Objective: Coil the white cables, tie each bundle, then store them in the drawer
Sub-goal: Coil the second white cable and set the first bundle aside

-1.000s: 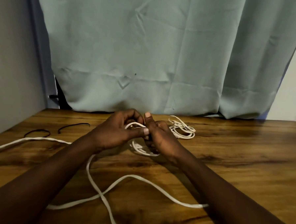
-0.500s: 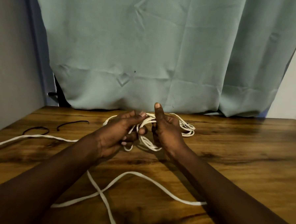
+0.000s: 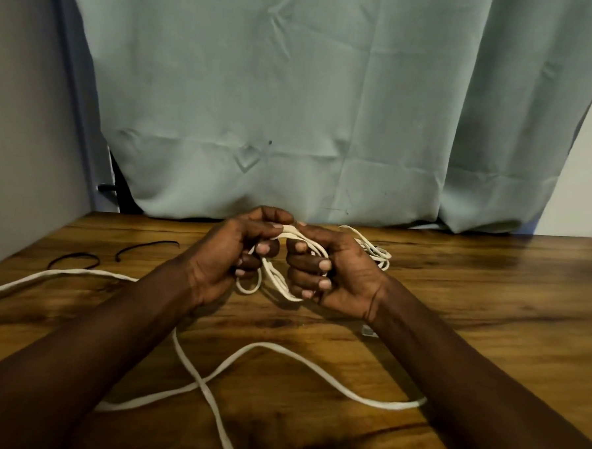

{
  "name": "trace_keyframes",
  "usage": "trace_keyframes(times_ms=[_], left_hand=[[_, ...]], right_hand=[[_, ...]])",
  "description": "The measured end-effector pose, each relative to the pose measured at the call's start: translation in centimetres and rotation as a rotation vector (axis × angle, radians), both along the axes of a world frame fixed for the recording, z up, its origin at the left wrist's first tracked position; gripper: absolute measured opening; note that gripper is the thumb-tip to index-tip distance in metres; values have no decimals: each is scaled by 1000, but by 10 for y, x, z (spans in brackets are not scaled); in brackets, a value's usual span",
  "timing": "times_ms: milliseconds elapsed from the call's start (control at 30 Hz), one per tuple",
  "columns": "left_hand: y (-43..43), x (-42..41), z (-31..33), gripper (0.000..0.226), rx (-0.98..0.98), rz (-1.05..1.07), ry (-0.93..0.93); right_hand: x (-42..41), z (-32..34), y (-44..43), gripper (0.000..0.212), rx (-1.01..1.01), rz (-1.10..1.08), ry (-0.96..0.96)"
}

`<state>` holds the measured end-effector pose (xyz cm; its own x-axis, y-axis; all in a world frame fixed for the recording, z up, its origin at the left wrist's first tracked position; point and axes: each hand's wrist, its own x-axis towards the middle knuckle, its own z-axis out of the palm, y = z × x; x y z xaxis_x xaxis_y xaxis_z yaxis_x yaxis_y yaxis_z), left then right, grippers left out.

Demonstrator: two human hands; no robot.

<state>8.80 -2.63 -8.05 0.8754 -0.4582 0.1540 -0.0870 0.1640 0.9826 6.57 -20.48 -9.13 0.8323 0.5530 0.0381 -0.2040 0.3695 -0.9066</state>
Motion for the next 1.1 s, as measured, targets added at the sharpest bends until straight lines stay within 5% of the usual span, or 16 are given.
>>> trace_keyframes(times_ms=[167,367,567,733,867,967,1100], left_hand=[[-2,1,-1,23,-19,32,-47],[-3,8,-8,15,-65,46,-88],[8,7,-6,18,94,208,-299],[22,8,-4,6,233,480,-788],[37,15,-14,10,690,837,-1339],[33,17,-18,23,812,660,-1491],[10,11,-28,56,843,387,-1323]], right_hand=[[-1,0,2,37,43,-23,19],[-2,-3,24,54,16,-283,39],[3,3,15,57,258,-356,74],[5,14,-2,41,362,-353,63],[2,15,-1,42,333,-332,71],[6,17,2,53,429,-462,106],[16,22,-3,48,571,-665,159]])
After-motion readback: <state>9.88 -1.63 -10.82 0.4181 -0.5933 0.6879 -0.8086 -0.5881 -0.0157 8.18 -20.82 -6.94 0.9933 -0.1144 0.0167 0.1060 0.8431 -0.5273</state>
